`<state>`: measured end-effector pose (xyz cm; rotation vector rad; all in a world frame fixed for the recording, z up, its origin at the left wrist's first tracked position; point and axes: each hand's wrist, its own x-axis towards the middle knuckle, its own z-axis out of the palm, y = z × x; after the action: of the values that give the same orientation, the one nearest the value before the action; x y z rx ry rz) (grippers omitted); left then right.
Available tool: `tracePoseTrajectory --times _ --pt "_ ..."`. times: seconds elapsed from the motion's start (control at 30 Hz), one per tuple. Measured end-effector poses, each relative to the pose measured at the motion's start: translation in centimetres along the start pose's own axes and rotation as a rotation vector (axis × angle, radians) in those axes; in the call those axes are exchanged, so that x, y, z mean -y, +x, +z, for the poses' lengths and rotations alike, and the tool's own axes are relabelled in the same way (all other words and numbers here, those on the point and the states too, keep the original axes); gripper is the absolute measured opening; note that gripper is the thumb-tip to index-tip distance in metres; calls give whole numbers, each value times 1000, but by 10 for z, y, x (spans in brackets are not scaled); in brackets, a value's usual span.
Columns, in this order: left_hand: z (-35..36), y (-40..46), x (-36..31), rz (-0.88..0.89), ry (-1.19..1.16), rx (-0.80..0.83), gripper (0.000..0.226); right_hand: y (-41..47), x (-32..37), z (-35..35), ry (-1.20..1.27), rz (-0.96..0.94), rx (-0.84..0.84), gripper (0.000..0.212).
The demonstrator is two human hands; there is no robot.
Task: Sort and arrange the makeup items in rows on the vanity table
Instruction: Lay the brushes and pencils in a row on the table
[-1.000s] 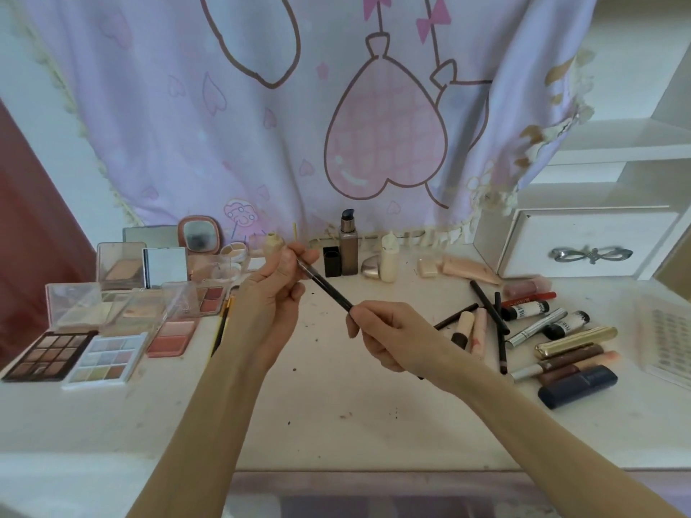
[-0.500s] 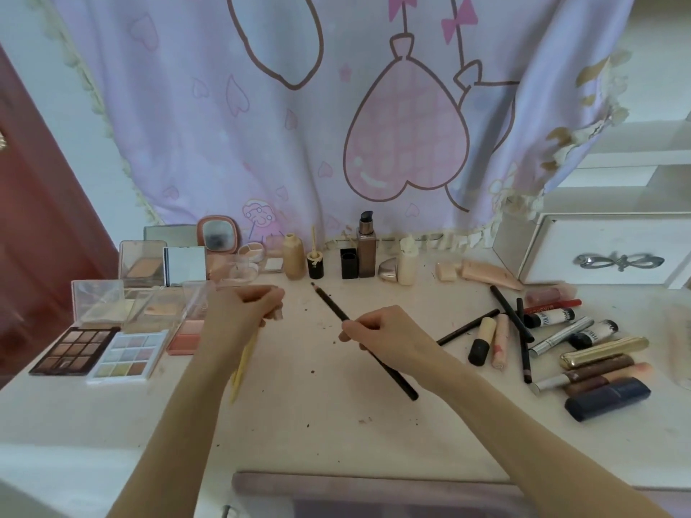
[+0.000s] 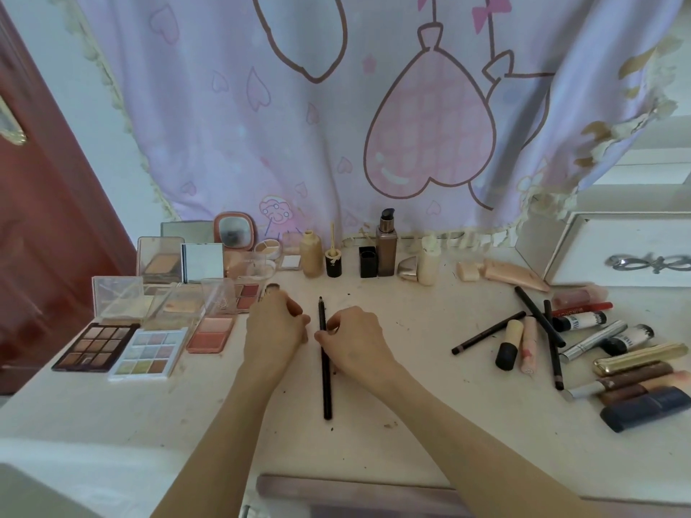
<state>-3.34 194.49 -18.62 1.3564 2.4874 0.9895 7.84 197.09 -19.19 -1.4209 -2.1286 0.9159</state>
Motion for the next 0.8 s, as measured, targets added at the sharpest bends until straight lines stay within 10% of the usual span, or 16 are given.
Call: tracePoseTrajectory --times 0.8 --pt "-3 -27 -13 230 -131 -54 28 -16 -40 -40 -100 -337 -71 29"
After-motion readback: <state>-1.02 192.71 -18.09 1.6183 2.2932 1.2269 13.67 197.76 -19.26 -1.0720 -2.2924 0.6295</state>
